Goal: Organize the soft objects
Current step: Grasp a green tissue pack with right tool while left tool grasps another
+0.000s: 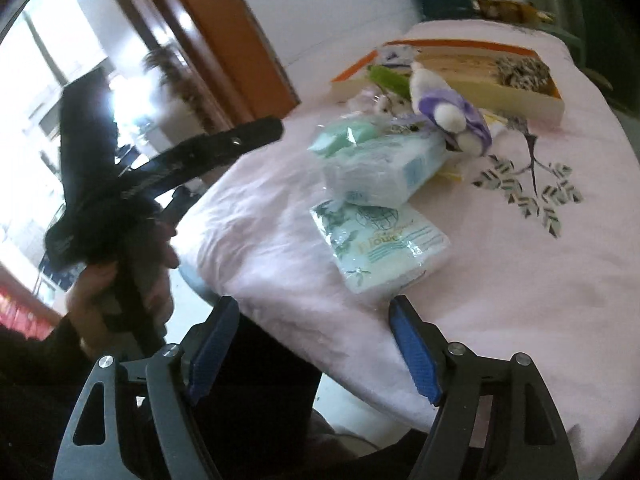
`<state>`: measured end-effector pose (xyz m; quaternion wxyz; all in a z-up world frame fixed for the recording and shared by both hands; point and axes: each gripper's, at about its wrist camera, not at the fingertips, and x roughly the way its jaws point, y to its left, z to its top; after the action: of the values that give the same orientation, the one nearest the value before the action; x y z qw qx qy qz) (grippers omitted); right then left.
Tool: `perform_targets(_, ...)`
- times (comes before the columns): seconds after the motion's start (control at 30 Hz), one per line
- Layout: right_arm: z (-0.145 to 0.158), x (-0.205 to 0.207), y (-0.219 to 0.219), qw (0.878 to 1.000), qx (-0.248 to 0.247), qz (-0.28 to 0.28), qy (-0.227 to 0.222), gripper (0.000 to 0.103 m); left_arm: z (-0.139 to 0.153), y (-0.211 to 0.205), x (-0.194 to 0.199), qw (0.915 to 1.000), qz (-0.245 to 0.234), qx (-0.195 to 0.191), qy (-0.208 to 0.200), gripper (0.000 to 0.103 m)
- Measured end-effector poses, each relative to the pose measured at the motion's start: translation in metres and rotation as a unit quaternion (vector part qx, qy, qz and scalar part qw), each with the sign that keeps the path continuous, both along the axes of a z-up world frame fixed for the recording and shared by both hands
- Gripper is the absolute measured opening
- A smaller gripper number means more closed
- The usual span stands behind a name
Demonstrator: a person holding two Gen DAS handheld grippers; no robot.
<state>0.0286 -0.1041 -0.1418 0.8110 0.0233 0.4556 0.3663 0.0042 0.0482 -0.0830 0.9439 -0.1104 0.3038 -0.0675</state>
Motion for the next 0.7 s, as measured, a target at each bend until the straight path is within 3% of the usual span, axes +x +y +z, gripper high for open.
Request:
perform_targets(0.17,0.011,0.009,-0.011,0.995,-0.057,-0.053,-0.056,0.078,-0.001,0.002,0.000,0.9999,-0.001,-0.012,0.000,0.068)
perform_targets(0.5,-0.014,0.039,0.020,0.994,-0.087,0.021,-0.064,0.078,0.000,-0.009,0.000,0.9992,-0.029,-0.024,0.016,0.067)
perform_targets(0.53,-0.014,0.039,0.020,0.995,-0.081,0.023,-0.063,0.070,0.001,-0.011,0.001,0.9986,-0.037,-0.031,0.019,0.067)
perform_targets(0.57,-0.013,0.037,0.020,0.995,-0.071,0.021,-0.060,0.054,0.002,-0.014,0.002,0.9979,-0.047,-0.037,0.023,0.067)
perform_targets(0.7,-0.009,0.023,0.013,0.996,-0.070,0.017,-0.056,0.053,0.003,-0.034,0.008,0.9947,-0.084,-0.046,0.037,0.067)
